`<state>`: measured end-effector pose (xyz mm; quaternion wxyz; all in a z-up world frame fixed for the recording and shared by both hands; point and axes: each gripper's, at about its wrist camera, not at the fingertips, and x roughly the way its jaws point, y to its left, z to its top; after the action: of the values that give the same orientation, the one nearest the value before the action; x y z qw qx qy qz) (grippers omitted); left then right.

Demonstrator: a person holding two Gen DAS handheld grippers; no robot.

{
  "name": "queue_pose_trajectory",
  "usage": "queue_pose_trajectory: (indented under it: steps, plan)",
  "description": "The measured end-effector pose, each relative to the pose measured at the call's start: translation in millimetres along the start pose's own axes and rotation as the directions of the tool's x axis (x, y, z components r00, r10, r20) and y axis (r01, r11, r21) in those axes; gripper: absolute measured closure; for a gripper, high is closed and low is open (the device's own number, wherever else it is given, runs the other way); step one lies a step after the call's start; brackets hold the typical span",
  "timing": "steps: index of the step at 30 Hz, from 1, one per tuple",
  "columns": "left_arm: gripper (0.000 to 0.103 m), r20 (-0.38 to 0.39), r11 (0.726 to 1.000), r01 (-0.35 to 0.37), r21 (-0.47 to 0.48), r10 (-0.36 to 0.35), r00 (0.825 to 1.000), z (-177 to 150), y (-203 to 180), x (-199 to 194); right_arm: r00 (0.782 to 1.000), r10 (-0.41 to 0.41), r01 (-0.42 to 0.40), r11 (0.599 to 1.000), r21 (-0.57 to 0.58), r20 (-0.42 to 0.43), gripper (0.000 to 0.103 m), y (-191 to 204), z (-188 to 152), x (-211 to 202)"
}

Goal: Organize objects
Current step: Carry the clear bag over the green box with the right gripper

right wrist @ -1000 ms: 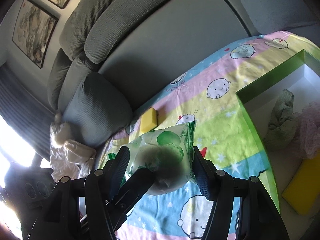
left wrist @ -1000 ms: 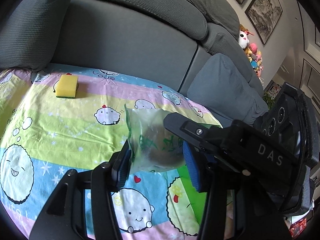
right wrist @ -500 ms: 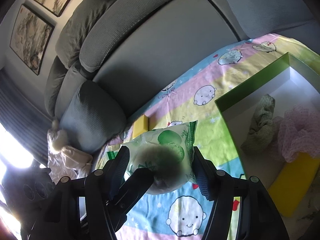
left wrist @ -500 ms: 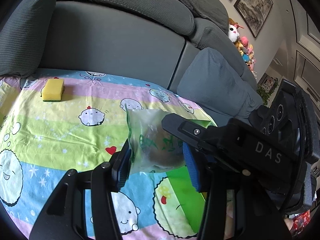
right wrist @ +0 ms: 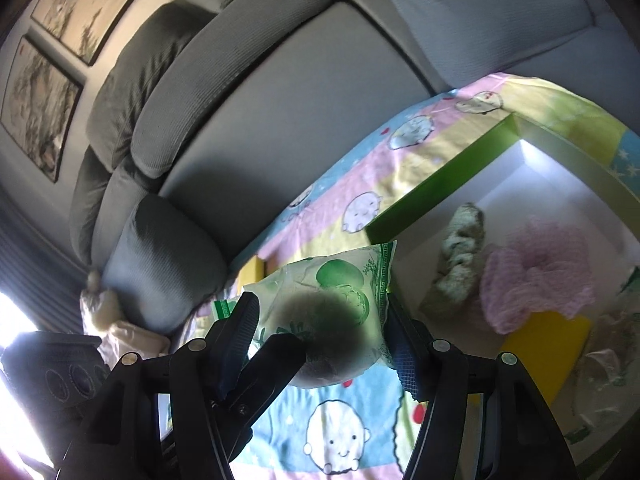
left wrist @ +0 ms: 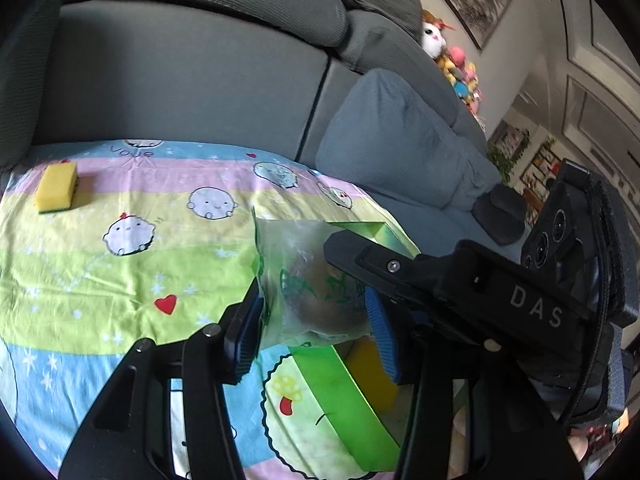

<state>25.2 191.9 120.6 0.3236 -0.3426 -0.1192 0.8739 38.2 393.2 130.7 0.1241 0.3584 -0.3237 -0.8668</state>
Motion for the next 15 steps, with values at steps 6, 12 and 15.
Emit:
queue_pose_trajectory:
  steps: [6,12,15]
  plan:
    - [0.055,-0.032,0.998,0.041,0.052,-0.040,0.999,1,-13,17,0.999,-0.025,0.023,0.998,0.056,0.035,0.038,-18,6,-10]
    - [0.056,-0.080,0.993,0.066,0.095,-0.058,0.995,5,-31,37,0.997,-0.048,0.040,0.993,0.107,0.065,0.038,-38,11,-20]
    - [0.056,-0.103,0.989,0.094,0.112,-0.082,0.991,6,-39,49,0.994,-0.065,0.052,0.989,0.139,0.090,0.038,-49,14,-27]
